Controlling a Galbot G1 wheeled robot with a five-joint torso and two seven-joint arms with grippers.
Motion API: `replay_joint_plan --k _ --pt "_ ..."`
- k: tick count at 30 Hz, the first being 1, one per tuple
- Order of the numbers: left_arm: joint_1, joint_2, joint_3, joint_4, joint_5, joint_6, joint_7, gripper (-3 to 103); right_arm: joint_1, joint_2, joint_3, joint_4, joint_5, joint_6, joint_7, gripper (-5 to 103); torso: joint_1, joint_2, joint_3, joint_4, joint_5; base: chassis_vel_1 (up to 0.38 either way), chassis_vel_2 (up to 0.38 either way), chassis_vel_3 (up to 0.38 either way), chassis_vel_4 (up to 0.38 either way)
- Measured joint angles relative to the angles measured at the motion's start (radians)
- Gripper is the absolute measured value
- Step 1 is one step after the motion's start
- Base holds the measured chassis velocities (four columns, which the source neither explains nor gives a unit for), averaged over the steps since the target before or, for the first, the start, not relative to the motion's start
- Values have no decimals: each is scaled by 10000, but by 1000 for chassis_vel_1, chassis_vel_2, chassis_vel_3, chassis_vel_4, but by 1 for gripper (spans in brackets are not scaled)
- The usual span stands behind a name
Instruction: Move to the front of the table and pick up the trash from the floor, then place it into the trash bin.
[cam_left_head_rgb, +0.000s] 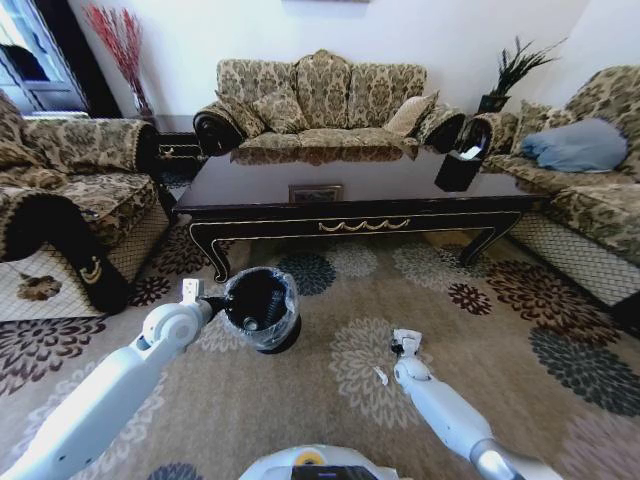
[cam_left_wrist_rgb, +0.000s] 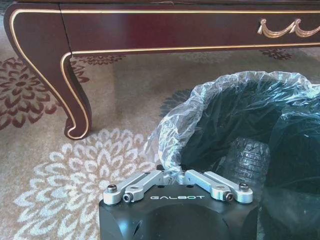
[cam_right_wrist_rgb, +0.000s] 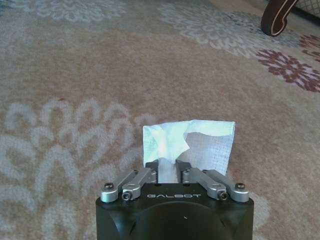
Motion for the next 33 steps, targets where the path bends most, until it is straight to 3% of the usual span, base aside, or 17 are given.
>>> replay_joint_plan --k 1,2,7,19,23,33 --pt "4 -6 2 -2 8 0 0 2 -14 -7 9 0 -24 8 -13 20 0 0 0 0 0 0 0 0 0" --pt "7 -12 3 -4 23 0 0 2 -43 -25 30 0 -69 19 -38 9 0 0 0 1 0 0 0 0 0" --pt "15 -25 3 -6 42 0 0 2 -124 -57 78 -25 -190 101 -148 1 0 0 0 1 0 0 0 0 0" --pt "-25 -56 24 26 64 0 3 2 -392 -502 517 739 -439 564 -583 0 0 0 0 2 2 0 0 0 0" --pt "-38 -152 78 22 67 0 7 2 -563 -1031 690 1697 -446 1376 -1471 0 0 0 0 0 0 0 0 0 0" --pt "-32 -215 155 -7 119 -1 12 2 -899 -1509 812 3632 -133 2579 -2864 0 0 0 0 2 0 0 0 0 0"
